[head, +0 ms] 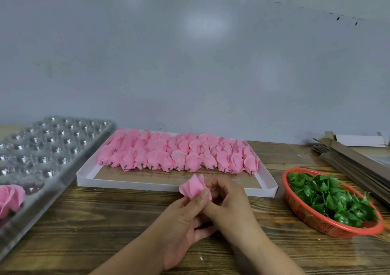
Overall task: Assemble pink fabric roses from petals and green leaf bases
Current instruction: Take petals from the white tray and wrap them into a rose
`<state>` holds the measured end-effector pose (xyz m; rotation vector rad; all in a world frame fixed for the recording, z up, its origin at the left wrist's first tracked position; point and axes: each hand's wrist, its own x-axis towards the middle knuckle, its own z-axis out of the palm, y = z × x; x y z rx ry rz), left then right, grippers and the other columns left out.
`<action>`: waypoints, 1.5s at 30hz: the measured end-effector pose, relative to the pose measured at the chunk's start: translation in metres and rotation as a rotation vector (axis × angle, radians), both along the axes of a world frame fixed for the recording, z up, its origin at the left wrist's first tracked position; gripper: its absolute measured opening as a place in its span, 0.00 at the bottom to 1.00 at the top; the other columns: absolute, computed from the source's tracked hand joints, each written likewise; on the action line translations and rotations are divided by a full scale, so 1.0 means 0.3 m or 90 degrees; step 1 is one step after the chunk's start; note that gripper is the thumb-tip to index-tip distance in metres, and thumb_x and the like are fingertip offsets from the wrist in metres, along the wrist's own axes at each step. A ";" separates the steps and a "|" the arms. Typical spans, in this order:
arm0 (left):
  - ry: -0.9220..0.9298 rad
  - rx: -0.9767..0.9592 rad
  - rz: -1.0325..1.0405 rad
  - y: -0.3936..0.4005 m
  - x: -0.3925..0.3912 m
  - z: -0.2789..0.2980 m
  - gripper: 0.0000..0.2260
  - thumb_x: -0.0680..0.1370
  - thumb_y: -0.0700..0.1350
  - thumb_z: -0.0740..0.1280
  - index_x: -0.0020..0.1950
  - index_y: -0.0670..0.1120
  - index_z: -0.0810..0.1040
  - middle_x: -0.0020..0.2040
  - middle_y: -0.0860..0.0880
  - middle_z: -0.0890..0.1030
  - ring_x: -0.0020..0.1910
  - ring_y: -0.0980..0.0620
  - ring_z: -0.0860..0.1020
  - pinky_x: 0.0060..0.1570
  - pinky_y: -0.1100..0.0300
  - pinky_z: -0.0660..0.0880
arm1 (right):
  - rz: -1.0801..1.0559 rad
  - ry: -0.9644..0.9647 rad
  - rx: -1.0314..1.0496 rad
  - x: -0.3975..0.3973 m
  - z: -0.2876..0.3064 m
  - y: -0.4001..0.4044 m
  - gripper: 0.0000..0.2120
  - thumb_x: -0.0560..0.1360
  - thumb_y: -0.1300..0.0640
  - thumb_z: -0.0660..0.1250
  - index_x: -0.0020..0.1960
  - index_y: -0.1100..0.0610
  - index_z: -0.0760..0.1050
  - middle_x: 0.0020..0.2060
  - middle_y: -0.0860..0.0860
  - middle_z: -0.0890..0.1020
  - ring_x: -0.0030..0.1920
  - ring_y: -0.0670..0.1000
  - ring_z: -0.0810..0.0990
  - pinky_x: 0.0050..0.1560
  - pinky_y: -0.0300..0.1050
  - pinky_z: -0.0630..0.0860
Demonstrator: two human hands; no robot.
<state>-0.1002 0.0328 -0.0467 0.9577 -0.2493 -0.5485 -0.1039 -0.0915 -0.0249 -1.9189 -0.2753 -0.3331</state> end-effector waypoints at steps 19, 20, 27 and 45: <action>0.048 -0.049 -0.039 0.008 0.022 -0.015 0.22 0.76 0.46 0.65 0.69 0.41 0.70 0.65 0.44 0.78 0.64 0.45 0.77 0.60 0.46 0.76 | -0.008 0.038 -0.056 0.013 -0.013 -0.010 0.09 0.66 0.54 0.75 0.40 0.53 0.75 0.32 0.45 0.78 0.33 0.41 0.74 0.37 0.41 0.73; 0.050 -0.048 -0.038 0.008 0.022 -0.014 0.22 0.76 0.46 0.65 0.69 0.41 0.70 0.65 0.44 0.78 0.64 0.45 0.77 0.60 0.46 0.75 | -0.009 0.037 -0.056 0.013 -0.013 -0.009 0.09 0.66 0.54 0.75 0.40 0.53 0.75 0.32 0.45 0.78 0.33 0.41 0.74 0.37 0.42 0.73; 0.062 -0.041 -0.030 0.010 0.019 -0.004 0.22 0.76 0.45 0.64 0.70 0.41 0.69 0.65 0.43 0.78 0.63 0.44 0.77 0.65 0.41 0.71 | -0.008 0.038 -0.065 0.015 -0.014 -0.006 0.09 0.67 0.55 0.74 0.41 0.56 0.75 0.33 0.47 0.78 0.34 0.42 0.73 0.37 0.42 0.73; 0.073 -0.054 -0.039 0.016 0.022 -0.001 0.22 0.76 0.45 0.65 0.69 0.39 0.70 0.64 0.42 0.78 0.63 0.41 0.77 0.59 0.44 0.76 | -0.009 0.050 -0.044 0.005 -0.006 -0.003 0.08 0.67 0.54 0.74 0.42 0.54 0.77 0.37 0.52 0.82 0.37 0.46 0.77 0.41 0.45 0.76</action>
